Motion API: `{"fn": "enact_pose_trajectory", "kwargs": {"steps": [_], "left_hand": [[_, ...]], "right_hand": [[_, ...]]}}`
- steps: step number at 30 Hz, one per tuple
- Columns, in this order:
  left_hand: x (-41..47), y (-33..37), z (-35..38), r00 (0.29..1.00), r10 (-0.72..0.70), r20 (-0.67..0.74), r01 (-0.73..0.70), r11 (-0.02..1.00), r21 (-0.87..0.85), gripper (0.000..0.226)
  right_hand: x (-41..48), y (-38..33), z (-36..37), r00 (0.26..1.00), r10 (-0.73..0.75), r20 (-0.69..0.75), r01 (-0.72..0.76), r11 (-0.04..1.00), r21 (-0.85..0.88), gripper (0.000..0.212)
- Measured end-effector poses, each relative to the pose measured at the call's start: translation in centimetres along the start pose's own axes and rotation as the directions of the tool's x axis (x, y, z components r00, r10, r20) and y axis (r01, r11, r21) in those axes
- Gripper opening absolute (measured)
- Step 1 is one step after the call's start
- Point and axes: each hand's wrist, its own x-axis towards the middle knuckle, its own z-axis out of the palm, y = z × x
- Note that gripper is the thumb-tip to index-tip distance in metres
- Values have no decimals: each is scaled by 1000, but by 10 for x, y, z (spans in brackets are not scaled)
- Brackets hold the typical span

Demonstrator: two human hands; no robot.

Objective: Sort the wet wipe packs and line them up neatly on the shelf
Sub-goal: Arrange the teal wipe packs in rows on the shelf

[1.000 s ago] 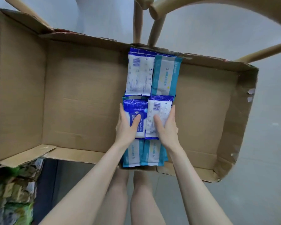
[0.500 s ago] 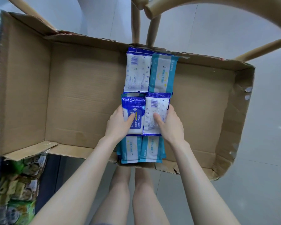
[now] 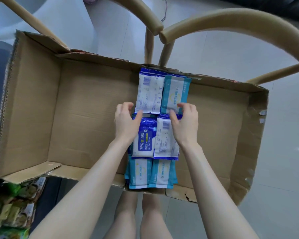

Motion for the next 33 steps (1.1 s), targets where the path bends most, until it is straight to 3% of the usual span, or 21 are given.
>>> {"fn": "enact_pose_trajectory", "kwargs": {"steps": [5, 10, 24, 33], "left_hand": [[41, 20, 16, 997, -55, 54, 61, 993, -104, 53], [64, 25, 27, 993, -74, 94, 87, 986, -142, 56], [59, 20, 17, 982, -146, 122, 184, 891, -415, 35], [59, 18, 11, 970, -151, 188, 229, 823, -519, 29]], "right_hand": [[39, -9, 8, 994, 56, -93, -54, 998, 23, 55], [65, -4, 15, 980, 193, -55, -191, 981, 47, 71], [71, 1, 10, 961, 269, -69, -218, 884, 413, 49], [73, 0, 9, 961, 277, 28, -265, 882, 391, 53]]}}
